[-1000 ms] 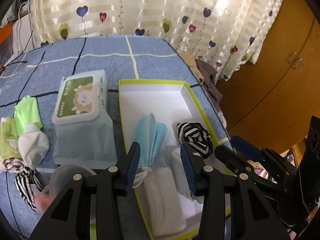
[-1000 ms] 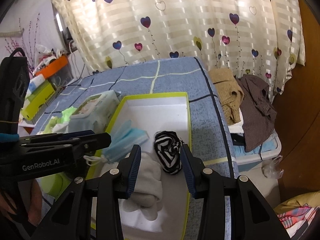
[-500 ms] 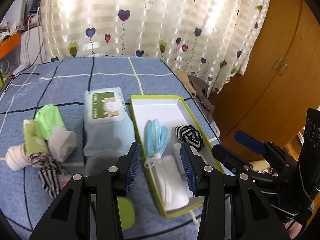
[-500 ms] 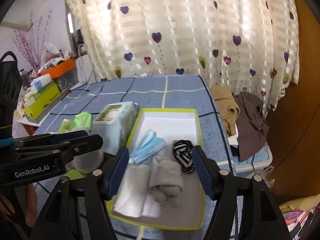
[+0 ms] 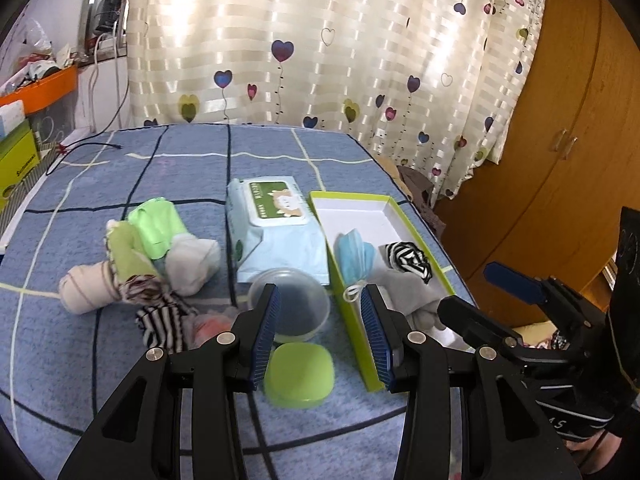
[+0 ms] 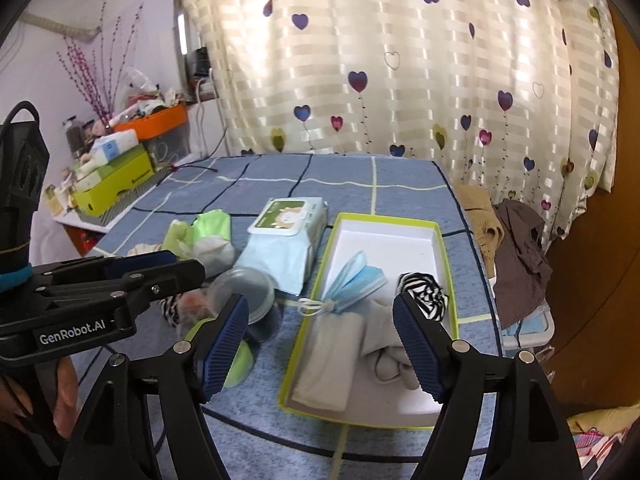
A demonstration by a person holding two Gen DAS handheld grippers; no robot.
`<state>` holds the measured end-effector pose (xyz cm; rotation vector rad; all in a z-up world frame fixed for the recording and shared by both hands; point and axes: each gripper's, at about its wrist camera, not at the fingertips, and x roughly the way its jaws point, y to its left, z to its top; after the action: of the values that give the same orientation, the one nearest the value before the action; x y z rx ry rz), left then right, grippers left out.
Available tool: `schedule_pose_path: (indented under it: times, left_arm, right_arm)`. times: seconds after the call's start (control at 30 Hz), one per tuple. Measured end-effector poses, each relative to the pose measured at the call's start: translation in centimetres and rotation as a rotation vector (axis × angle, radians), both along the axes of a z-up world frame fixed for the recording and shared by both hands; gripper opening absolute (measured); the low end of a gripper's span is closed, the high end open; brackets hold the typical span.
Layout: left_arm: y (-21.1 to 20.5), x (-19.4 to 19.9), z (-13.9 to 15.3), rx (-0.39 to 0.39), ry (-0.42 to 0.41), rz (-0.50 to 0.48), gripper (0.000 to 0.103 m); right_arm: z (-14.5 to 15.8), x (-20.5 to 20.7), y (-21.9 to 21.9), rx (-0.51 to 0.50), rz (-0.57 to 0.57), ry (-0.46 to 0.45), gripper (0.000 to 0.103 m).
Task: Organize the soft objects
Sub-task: 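Move both open tools back from the tray toward the remaining pile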
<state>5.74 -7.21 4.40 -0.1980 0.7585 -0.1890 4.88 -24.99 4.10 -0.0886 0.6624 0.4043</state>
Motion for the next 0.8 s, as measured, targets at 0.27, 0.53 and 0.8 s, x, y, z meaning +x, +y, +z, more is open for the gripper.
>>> schedule_pose_path:
  times: [0.27, 0.53, 0.8]
  left_arm:
    - [1.3, -1.1, 0.1, 0.001, -0.018, 0.024, 0.043]
    - [1.6, -1.4, -0.1, 0.000, -0.017, 0.027, 0.043]
    - [2.6, -1.8, -0.5, -0.006, -0.014, 0.038, 0.043]
  right_arm:
    - [0.2, -0.8, 1.3, -0.012, 0.020, -0.004, 0.075]
    - [0.2, -1.3, 1.7, -0.015, 0.027, -0.006, 0.075]
    - [0.2, -1.4, 2.5, -0.020, 0.048, -0.002, 0.075]
